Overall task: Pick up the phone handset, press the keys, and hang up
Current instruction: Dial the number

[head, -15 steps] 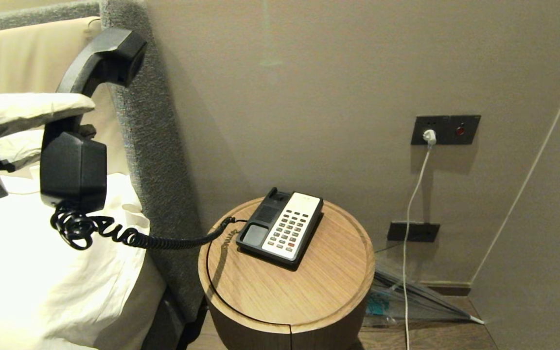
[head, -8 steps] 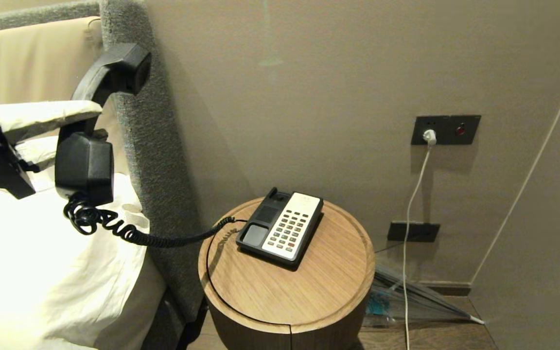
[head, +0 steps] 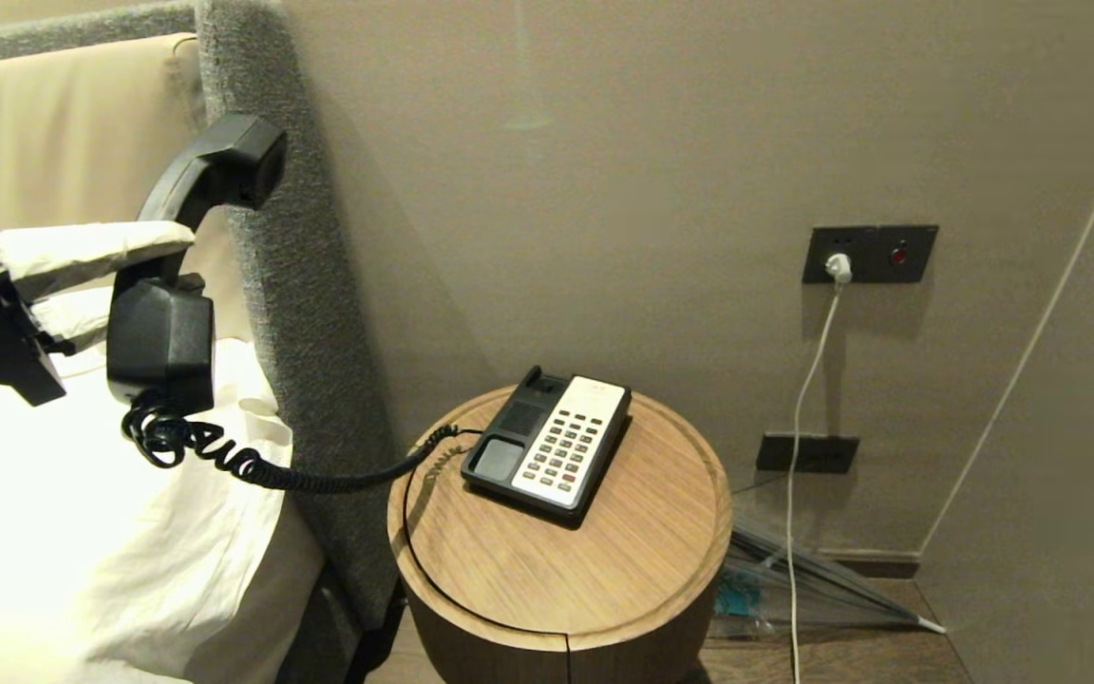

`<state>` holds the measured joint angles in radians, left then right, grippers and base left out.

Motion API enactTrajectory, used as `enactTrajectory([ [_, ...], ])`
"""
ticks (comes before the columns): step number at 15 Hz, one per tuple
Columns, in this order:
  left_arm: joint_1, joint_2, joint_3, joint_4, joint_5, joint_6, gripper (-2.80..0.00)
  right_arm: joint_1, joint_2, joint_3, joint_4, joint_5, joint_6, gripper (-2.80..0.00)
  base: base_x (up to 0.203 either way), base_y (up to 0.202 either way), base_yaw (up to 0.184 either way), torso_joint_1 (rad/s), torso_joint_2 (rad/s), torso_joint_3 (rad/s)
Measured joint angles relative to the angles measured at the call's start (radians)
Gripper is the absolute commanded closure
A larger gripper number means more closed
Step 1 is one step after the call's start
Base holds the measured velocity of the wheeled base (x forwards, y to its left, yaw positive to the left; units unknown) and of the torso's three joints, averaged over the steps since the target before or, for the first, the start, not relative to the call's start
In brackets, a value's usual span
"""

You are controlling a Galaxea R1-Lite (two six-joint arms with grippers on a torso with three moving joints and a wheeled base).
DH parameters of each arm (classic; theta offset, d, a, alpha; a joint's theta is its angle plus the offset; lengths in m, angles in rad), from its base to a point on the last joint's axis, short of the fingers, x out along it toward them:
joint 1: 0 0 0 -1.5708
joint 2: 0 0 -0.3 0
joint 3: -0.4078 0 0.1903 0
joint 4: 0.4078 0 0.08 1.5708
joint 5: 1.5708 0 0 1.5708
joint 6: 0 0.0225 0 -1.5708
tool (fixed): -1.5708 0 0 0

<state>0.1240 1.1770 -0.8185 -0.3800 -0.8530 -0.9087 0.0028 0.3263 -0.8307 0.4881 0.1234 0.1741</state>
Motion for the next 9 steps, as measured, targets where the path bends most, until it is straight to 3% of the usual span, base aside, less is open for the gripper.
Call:
enactTrajectory([
  [2,0.002,0.0,0.002,0.001,0.0,0.0,0.0,0.007,0.255,-0.105,-0.02,0.016,0.0,0.0,0.0,0.0,0.0,0.0,0.0,0.0],
  [5,0.003,0.001,-0.001,0.002,-0.021,0.0,0.0,0.047,0.62,-0.223,-0.044,0.019,-0.115,0.0,0.0,0.0,0.0,0.0,0.0,0.0],
  [7,0.003,0.002,-0.003,0.002,-0.026,0.0,0.0,0.153,0.802,-0.276,-0.06,-0.032,-0.179,0.0,0.0,0.0,0.0,0.0,0.0,0.0],
  [9,0.003,0.004,0.001,0.001,-0.026,-0.001,0.0,0.271,0.957,-0.322,-0.112,-0.102,-0.176,0.0,0.0,0.0,0.0,0.0,0.0,0.0],
])
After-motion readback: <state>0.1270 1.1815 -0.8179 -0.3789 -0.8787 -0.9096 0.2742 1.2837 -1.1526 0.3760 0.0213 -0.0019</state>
